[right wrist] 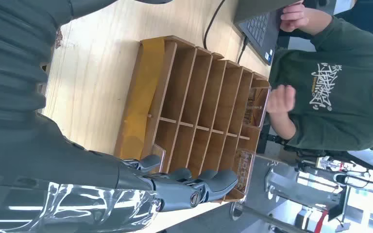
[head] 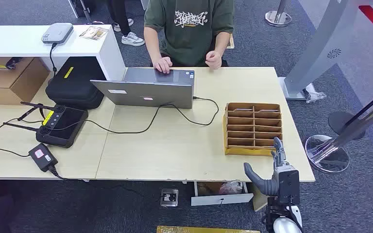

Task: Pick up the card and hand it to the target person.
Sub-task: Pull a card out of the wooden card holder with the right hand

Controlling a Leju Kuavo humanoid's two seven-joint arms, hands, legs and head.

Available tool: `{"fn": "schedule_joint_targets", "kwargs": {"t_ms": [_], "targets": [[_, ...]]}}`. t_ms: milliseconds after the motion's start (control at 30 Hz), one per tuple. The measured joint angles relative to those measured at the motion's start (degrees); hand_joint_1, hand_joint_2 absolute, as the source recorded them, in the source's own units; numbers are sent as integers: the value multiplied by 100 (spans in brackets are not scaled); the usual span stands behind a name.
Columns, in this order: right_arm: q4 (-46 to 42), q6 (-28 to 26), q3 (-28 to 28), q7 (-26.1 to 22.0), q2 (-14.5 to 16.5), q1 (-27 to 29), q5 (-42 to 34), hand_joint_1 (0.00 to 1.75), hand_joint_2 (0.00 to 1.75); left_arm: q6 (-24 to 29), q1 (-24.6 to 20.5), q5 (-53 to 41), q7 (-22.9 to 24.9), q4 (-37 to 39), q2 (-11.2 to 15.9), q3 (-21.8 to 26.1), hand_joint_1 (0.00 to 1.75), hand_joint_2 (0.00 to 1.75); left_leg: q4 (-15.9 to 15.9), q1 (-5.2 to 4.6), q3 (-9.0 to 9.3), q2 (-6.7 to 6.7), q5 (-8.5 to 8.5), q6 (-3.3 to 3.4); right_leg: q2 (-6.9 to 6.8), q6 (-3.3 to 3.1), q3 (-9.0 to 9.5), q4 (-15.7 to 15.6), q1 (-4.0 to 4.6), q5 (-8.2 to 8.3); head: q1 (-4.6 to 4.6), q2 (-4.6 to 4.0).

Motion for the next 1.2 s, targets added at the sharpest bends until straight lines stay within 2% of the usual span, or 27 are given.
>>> {"fn": "schedule_joint_targets", "kwargs": {"t_ms": [400, 500, 567, 633, 700, 767, 867, 967, 1200], "targets": [[-29, 1, 0, 7, 0, -1, 73, 0, 175, 0, 1, 9, 20, -1, 0, 0, 0, 0, 0, 0, 0, 0, 0, 0, 0, 0, 0, 0, 0, 0, 0, 0], [-29, -115, 0, 30, -1, -6, 306, 0, 175, 0, 1, 34, 20, -1, -1, 7, 0, 0, 0, 0, 0, 0, 0, 0, 0, 0, 0, 0, 0, 0, 0, 0], [-28, -428, 1, 121, -7, -30, 933, 0, 175, 0, 1, 72, 20, 0, -4, 27, 0, 0, 0, 0, -1, 0, 0, 0, 0, 0, 1, 0, 0, 0, 0, 0], [-12, -937, 6, 371, -33, -102, 2109, 0, 175, 0, 0, 109, 28, -1, -13, 57, 0, 0, 0, 0, -2, 1, 0, 0, 0, 0, 1, 1, 0, 1, 0, 0], [72, -1381, 34, 849, -92, -263, 3607, 0, 175, 0, -3, 130, 53, -1, -26, 86, 0, 0, 0, 0, -1, 4, 1, 0, 2, -1, 1, 1, 0, 2, 0, 0], [244, -1566, 89, 1437, -170, -479, 4978, 0, 175, 0, -12, 143, 77, -1, -36, 107, 0, 0, 0, 0, 1, 7, 2, 0, 4, -1, 2, 1, 0, 3, 1, 0], [553, -1580, 191, 2173, -289, -771, 6326, 0, 175, 0, -26, 170, 90, -2, -45, 134, 0, 0, 1, 0, 1, 4, 3, 2, 2, 0, 3, 1, 0, 5, 0, 0], [836, -1574, 273, 2581, -430, -1015, 6840, 0, 175, 0, -33, 179, 87, -1, -59, 164, 0, 0, 1, 0, 2, 2, 4, 2, 0, 0, 4, 1, 0, 6, 0, 0], [1245, -1415, 295, 2924, -784, -1268, 7080, 0, 175, 0, -39, 101, 23, -1, -62, 175, 0, 0, 1, 0, -1, -1, 3, 2, -2, 1, 3, 0, -1, 5, 0, 0]]}}
